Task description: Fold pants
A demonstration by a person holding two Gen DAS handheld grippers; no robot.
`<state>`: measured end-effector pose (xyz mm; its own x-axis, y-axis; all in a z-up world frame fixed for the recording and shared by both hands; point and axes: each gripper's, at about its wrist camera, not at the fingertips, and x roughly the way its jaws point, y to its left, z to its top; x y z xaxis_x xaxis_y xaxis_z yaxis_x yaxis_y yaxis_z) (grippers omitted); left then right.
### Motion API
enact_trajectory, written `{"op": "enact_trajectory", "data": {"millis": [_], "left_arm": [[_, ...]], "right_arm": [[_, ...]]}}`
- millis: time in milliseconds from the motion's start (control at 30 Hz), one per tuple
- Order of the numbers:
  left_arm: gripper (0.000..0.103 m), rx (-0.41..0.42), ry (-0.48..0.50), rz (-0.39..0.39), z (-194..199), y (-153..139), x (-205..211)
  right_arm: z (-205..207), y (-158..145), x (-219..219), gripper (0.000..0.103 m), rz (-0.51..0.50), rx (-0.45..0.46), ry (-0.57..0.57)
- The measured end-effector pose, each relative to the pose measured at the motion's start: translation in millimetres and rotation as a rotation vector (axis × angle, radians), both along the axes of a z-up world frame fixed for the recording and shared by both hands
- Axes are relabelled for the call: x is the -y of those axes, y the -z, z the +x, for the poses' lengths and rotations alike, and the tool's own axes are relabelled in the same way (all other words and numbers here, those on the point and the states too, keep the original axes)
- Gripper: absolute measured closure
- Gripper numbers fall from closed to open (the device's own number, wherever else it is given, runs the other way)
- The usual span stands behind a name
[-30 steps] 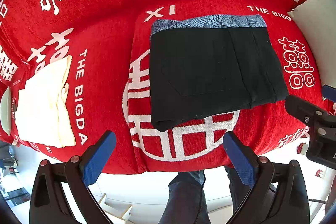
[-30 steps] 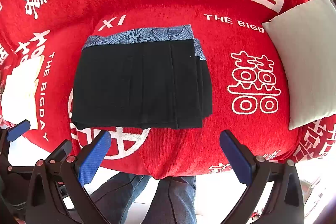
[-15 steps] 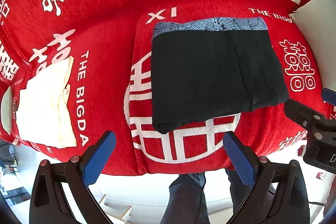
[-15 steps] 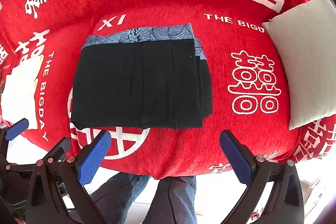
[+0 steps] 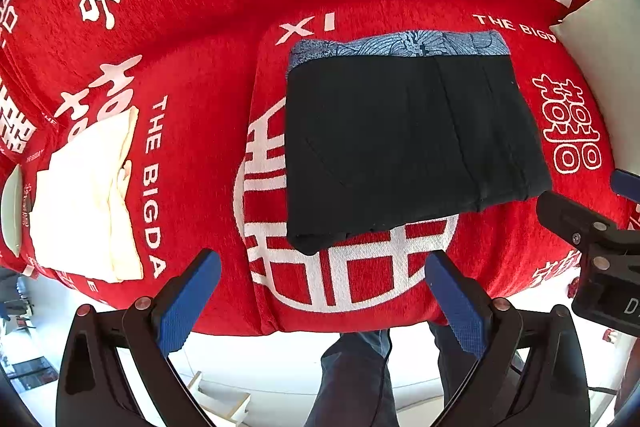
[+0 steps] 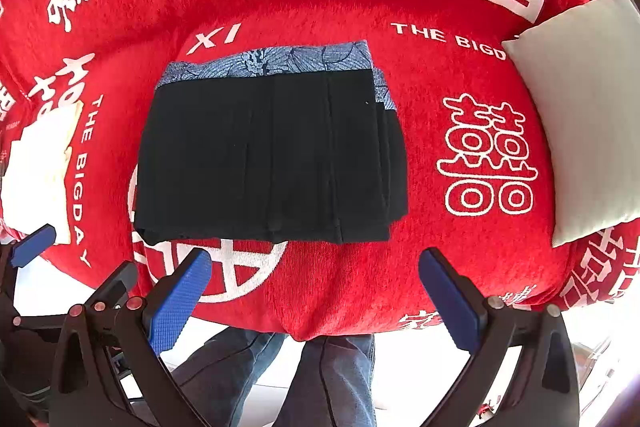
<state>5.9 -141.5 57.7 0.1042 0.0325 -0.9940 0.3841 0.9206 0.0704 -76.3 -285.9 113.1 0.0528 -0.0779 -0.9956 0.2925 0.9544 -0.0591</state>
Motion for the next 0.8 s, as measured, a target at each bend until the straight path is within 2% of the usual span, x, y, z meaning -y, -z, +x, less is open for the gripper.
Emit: {"op": "enact_trajectory", "data": {"millis": [500,800], "left_arm": [[0.001,-0.033,-0.034,-0.030,3.6,7.8,-0.5],[0.001,-0.008,-0.024,-0.057,4.5,5.6,0.4]], "right_arm": [[3.7,3.7,-0.1,0.000,-0.004,-0.012,-0.008],[6.9,7.2,2.9,0.000,-0.005,-0.025,-0.010]]}}
